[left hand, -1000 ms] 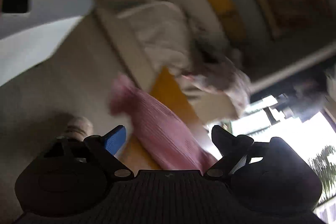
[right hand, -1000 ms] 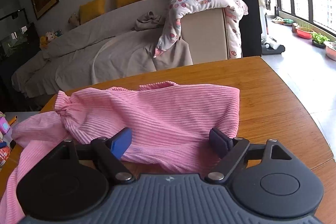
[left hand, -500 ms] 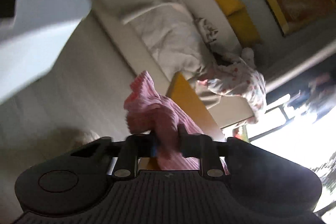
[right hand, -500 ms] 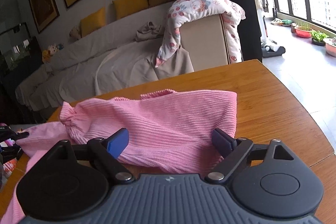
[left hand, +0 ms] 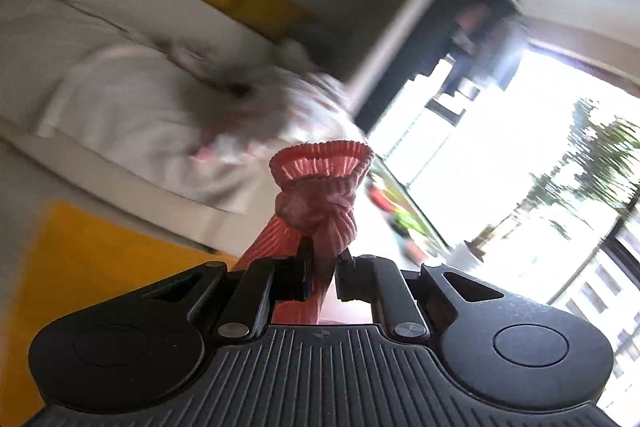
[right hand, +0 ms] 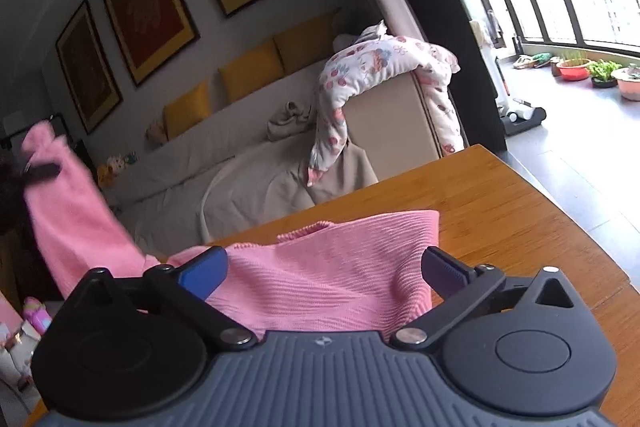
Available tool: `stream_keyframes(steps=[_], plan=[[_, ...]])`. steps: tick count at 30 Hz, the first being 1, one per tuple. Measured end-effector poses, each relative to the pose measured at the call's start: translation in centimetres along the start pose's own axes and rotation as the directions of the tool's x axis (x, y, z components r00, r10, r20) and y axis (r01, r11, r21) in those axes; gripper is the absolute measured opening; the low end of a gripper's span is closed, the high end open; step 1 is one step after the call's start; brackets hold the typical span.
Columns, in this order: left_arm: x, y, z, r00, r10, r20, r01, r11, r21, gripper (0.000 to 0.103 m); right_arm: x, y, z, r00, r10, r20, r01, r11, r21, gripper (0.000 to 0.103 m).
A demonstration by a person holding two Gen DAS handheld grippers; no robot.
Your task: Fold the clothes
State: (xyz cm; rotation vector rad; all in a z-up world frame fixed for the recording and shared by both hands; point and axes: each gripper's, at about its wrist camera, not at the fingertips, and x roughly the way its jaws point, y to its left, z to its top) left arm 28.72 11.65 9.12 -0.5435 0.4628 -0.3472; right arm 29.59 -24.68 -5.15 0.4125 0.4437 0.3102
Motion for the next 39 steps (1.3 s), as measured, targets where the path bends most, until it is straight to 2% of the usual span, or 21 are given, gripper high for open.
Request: stream_keyframes(steps=[3,8,9,11,13,17,20,22,23,24,26,30,31,32,33,34,36,39], plan=[[3.9,-3.5,-0.9,0.996,-0.066,-0.061,0.067,0.998,0.016,0.013,-0.4,-0.4,0.0,1.0,0.006,0.025,-0.007,1.0,0.028,0.103],[7.4,-6.8,-3.3,0.968,-0.191,-0.164,0.197,0.98,0.023,0.05,-0.1,-2.2,0.3,1.0,0.004,0.013,-0.005,0.99,0.141,0.103],[7.9,-7.1,-3.6,0.961,-0.215,-0.176,0.222,0.975,0.026,0.055,0.0,-2.6,0.3,1.0,0.001,0.013,-0.003,0.986,0.166,0.103],[7.1,-7.4,-4.1,0.952,-0.249,-0.179,0.258,0.966,0.026,0.079,0.0,-3.3,0.3,1.0,-0.002,0.012,-0.001,0.979,0.205,0.103],[5.4,-7.5,-4.6,0.95,-0.261,-0.169,0.27,0.963,0.027,0.087,0.2,-3.7,0.4,1.0,-0.002,0.01,-0.001,0.973,0.231,0.103],[3.3,-4.7,-5.5,0.968,-0.18,-0.173,0.193,0.979,0.062,0.089,0.0,-3.6,0.4,0.999,0.011,0.034,-0.019,0.975,0.22,0.103],[2.9,-1.6,-7.1,0.977,-0.048,-0.209,0.078,0.987,0.138,0.089,-0.5,-2.8,0.8,0.998,0.035,0.059,-0.045,0.985,0.166,0.102],[2.7,0.2,-8.4,0.97,0.009,-0.243,0.036,0.983,0.18,0.09,-0.5,-1.4,1.5,0.999,0.033,0.04,-0.036,0.997,0.074,0.086],[2.5,1.1,-9.0,0.965,0.038,-0.26,0.016,0.979,0.202,0.092,-0.3,-0.5,1.8,1.0,0.021,0.017,-0.021,1.0,0.015,0.068],[2.2,1.7,-9.6,0.962,0.054,-0.269,0.007,0.976,0.219,0.093,0.1,0.4,2.2,1.0,0.015,-0.013,-0.016,0.999,-0.035,0.056],[1.3,2.4,-10.4,0.96,0.06,-0.273,0.008,0.97,0.242,0.095,1.4,1.9,2.9,0.996,0.026,-0.082,-0.033,0.996,-0.079,0.056],[0.8,2.1,-10.9,0.961,0.031,-0.274,0.041,0.967,0.252,0.096,5.1,3.7,3.1,0.981,-0.007,-0.196,-0.02,0.99,-0.137,0.054],[0.8,2.0,-11.0,0.961,0.023,-0.275,0.049,0.967,0.25,0.096,6.2,4.0,2.8,0.973,-0.01,-0.232,-0.024,0.989,-0.143,0.049],[0.8,1.9,-11.0,0.961,0.017,-0.276,0.054,0.968,0.246,0.096,7.1,4.3,2.6,0.965,-0.012,-0.263,-0.026,0.989,-0.143,0.027],[0.8,1.8,-11.1,0.961,0.011,-0.276,0.059,0.969,0.242,0.096,7.5,4.7,2.4,0.96,-0.014,-0.279,-0.027,0.989,-0.144,0.022],[0.7,1.7,-11.0,0.961,0.002,-0.275,0.066,0.969,0.238,0.096,7.1,5.3,2.8,0.966,-0.006,-0.257,-0.036,0.987,-0.158,0.019],[0.3,1.9,-11.0,0.963,-0.023,-0.27,0.087,0.969,0.23,0.098,5.0,6.7,4.3,0.986,0.036,-0.162,-0.068,0.979,-0.194,0.017],[0.3,2.3,-11.0,0.962,-0.055,-0.269,0.117,0.969,0.218,0.1,1.8,7.1,6.9,0.996,0.069,-0.053,-0.079,0.97,-0.232,0.017]])
